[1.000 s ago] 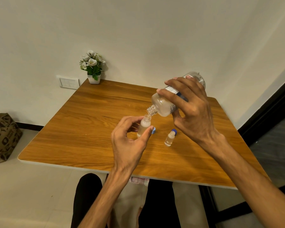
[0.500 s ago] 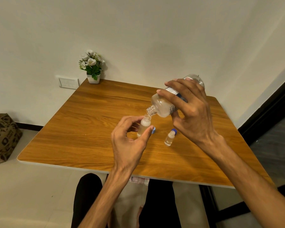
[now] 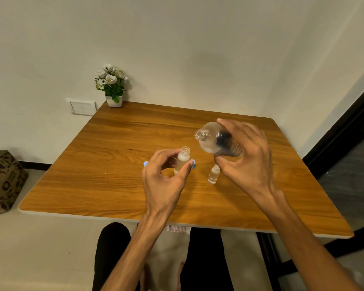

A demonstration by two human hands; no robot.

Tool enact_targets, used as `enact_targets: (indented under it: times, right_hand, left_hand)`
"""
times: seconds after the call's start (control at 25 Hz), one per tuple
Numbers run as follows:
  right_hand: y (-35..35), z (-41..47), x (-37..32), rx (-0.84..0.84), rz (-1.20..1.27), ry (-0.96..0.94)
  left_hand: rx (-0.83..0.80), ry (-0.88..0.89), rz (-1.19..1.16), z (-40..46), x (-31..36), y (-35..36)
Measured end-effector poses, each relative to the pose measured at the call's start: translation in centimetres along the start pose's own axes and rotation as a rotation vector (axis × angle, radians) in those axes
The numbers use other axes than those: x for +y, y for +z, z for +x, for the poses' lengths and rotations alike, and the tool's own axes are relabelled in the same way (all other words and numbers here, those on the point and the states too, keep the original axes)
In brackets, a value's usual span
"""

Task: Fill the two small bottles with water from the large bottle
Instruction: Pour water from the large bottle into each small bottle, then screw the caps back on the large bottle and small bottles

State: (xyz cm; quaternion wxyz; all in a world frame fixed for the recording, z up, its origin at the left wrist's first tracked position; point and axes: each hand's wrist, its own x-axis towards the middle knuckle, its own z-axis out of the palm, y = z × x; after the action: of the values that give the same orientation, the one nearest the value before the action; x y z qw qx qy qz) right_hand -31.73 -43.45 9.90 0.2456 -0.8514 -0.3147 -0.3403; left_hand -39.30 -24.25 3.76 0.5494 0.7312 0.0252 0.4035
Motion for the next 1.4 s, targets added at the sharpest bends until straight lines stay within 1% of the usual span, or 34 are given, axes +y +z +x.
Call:
enact_targets:
  times: [0.16, 0.24, 0.32, 0.52, 0.72, 0.8, 0.88, 0.92, 0.96, 1.0, 1.04, 1.12, 1.16, 1.2, 1.28, 1.4]
  right_hand:
    - [0.8, -4.0, 3.1, 0.051, 0.276, 0.429]
    - [1.3, -6.0, 5.2, 0.103, 0.357, 0.644]
    - [1.7, -7.7, 7.1, 0.141, 0.376, 0.764]
    - [2.9, -10.1, 9.6, 0.201, 0.442, 0.870]
    - [3.4, -11.1, 10.2, 0.234, 0.502, 0.862]
    - [3.5, -11.2, 10.1, 0.238, 0.518, 0.863]
    - [3.5, -11.4, 10.1, 0.238, 0.529, 0.867]
    - [3.5, -11.4, 10.1, 0.234, 0.531, 0.868]
    - [3.5, -11.4, 10.2, 0.232, 0.531, 0.870]
    - [3.5, -11.5, 10.2, 0.233, 0.530, 0.874]
    - [3.4, -11.5, 10.1, 0.235, 0.531, 0.878]
    - [3.4, -11.5, 9.9, 0.233, 0.530, 0.875]
    - [3.3, -11.6, 9.9, 0.229, 0.531, 0.871]
    - [3.2, -11.7, 9.9, 0.228, 0.534, 0.860]
    - [3.3, -11.9, 10.2, 0.236, 0.527, 0.844]
    - [3.7, -12.1, 10.4, 0.244, 0.514, 0.829]
  left_hand:
    - [-0.012, -0.104, 0.105, -0.3, -3.5, 0.2]
    - [-0.034, -0.161, 0.158, -0.4, -5.5, 0.2]
    - [-0.050, -0.222, 0.214, -0.5, -6.9, 0.3]
    - [-0.078, -0.307, 0.290, -1.1, -8.7, 0.8]
    - [-0.088, -0.349, 0.307, -1.2, -8.0, 1.0]
    - [-0.078, -0.279, 0.358, -1.1, -6.4, 1.1]
    - [-0.068, -0.104, 0.352, -0.1, -3.8, 2.1]
    - [-0.094, -0.006, 0.343, 0.8, -2.4, 3.2]
    - [-0.158, 0.080, 0.353, 2.0, -1.1, 4.7]
    - [-0.268, 0.131, 0.395, 3.3, 0.1, 6.6]
    - [-0.422, 0.134, 0.474, 4.7, 0.9, 8.9]
    - [-0.775, 0.068, 0.747, 6.9, 1.1, 13.3]
    - [-0.926, 0.028, 0.902, 7.6, 0.7, 15.3]
    - [-1.043, -0.007, 1.033, 8.1, 0.0, 16.9]
    - [-1.177, -0.043, 1.201, 8.6, -1.6, 19.1]
    - [-1.236, -0.032, 1.262, 8.8, -3.0, 20.2]
